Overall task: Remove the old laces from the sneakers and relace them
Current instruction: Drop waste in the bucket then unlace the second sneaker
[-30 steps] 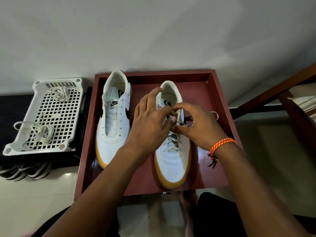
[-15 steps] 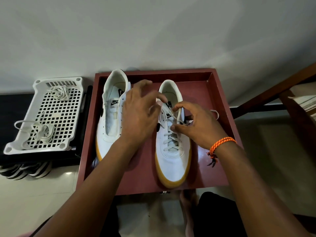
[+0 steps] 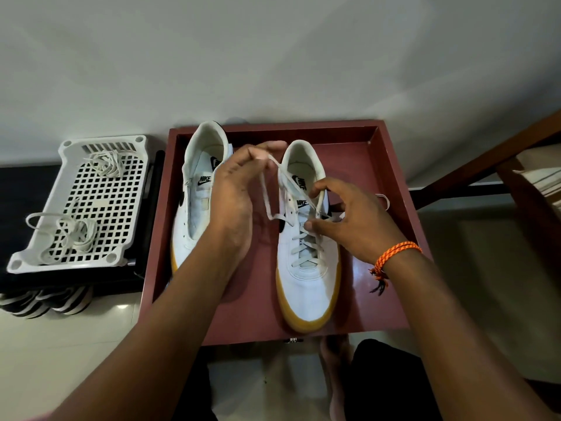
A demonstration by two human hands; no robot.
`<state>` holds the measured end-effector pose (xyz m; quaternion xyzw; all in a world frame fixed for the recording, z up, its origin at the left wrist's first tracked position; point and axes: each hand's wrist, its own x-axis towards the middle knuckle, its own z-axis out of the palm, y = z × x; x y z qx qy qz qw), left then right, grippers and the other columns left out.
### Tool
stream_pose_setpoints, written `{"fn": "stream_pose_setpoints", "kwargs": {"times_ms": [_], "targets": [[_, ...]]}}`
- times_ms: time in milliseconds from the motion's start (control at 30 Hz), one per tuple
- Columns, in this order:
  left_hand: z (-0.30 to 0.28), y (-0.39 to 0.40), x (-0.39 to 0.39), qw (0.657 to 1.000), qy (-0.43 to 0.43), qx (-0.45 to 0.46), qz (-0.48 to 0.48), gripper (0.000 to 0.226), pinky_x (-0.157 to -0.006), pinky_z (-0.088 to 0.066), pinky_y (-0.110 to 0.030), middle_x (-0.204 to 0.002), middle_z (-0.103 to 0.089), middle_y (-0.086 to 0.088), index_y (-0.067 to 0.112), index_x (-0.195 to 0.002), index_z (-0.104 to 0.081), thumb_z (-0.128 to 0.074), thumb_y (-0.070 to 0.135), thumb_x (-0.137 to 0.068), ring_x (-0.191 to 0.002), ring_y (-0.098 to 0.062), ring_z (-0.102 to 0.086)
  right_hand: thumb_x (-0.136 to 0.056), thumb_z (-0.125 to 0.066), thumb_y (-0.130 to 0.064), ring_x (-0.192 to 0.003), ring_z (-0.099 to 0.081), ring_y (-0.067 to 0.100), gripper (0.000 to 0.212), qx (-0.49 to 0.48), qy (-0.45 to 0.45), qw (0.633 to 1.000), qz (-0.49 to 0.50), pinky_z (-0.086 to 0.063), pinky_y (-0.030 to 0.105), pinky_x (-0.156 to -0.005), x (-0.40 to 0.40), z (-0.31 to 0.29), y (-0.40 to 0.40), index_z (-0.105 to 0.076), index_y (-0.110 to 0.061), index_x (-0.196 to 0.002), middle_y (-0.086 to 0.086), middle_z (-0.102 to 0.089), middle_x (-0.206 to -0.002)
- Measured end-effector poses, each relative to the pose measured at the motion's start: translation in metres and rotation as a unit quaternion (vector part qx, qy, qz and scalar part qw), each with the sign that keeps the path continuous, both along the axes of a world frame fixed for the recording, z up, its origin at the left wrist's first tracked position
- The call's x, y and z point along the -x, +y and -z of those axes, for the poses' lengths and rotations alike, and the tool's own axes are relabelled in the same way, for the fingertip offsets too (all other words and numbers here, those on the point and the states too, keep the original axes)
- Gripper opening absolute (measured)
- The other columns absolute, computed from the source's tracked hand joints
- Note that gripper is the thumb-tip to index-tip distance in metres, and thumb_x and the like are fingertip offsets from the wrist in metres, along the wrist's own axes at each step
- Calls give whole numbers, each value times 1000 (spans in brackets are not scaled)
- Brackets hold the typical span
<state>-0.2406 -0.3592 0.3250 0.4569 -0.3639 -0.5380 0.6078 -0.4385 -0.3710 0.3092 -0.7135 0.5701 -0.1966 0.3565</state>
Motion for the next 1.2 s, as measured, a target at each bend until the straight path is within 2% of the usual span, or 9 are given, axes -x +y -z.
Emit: {"fn": "stream_pose_setpoints", "kwargs": {"times_ms": [67, 167, 267, 367, 433, 600, 700, 833, 1200], "targets": [[-2, 1, -3, 999, -7, -11, -39, 12, -93, -55, -30, -124, -74, -16, 8, -94, -56, -53, 4, -104, -101, -16, -71, -80, -91, -31, -97, -64, 11, 44, 0, 0, 1000, -1, -49, 19, -76, 1, 1, 0, -64, -39, -114, -11, -62, -127], [13, -5, -6, 971, -232, 18, -56, 8, -99, -54, -37, -117, -73, -8, 12, -107, -64, -60, 11, -101, -109, -19, -69, -81, -90, -31, -100, -63, 13, 43, 4, 4, 1000, -2, -46, 17, -75, 2, 3, -1, -64, -40, -115, -10, -61, -128], [30, -1, 1, 852, -516, 83, 20, 21, -110, -46, -48, -139, -60, 1, 28, -104, -78, -58, 34, -99, -133, -23, -53, -83, -88, -32, -103, -62, 13, 44, 9, 8, 1000, -10, -51, 25, -80, 0, 4, -1, -63, -40, -119, -10, -61, -127], [40, 8, 17, 786, -610, 72, 76, 18, -119, -32, -54, -159, -44, 8, 33, -108, -79, -64, 38, -99, -150, -28, -32, -85, -86, -31, -100, -66, 13, 44, 14, 3, 1000, -19, -56, 28, -81, 0, 6, -3, -62, -41, -120, -8, -62, -124], [39, 6, 19, 806, -585, 79, 55, 15, -115, -36, -53, -152, -52, 9, 29, -97, -80, -65, 33, -97, -145, -28, -37, -84, -87, -31, -99, -66, 12, 45, 13, 3, 1000, -17, -56, 26, -80, 1, 6, -3, -63, -40, -121, -8, -62, -123], [34, -4, 7, 930, -366, 17, 34, 26, -103, -52, -48, -115, -73, 16, 21, -91, -80, -59, 32, -101, -122, -27, -61, -80, -91, -33, -104, -65, 15, 49, 8, -4, 1000, -4, -59, 39, -88, 1, 5, -2, -64, -40, -120, -7, -64, -123], [23, 2, 10, 967, -237, -25, 87, 29, -91, -58, -32, -102, -81, 1, -3, -93, -70, -53, 12, -111, -100, -17, -75, -78, -92, -32, -100, -68, 13, 50, 13, -12, 1000, -6, -59, 40, -87, 0, 4, -2, -65, -40, -119, -8, -66, -120], [11, 5, 17, 978, -166, -55, 111, 30, -63, -50, -14, -94, -74, -17, -1, -90, -59, -43, 7, -114, -57, 0, -62, -77, -93, -28, -100, -68, 13, 52, 6, -23, 1000, -1, -59, 40, -89, 0, 1, -1, -67, -37, -121, -6, -66, -122], [22, -6, 6, 975, -185, -123, 24, 32, -55, -37, -31, -58, -47, 14, 18, -82, -54, -42, 15, -112, -46, -2, -39, -78, -92, -32, -99, -64, 14, 42, -1, -8, 1000, 2, -55, 31, -82, -1, 3, 1, -64, -41, -108, -8, -63, -123]]}}
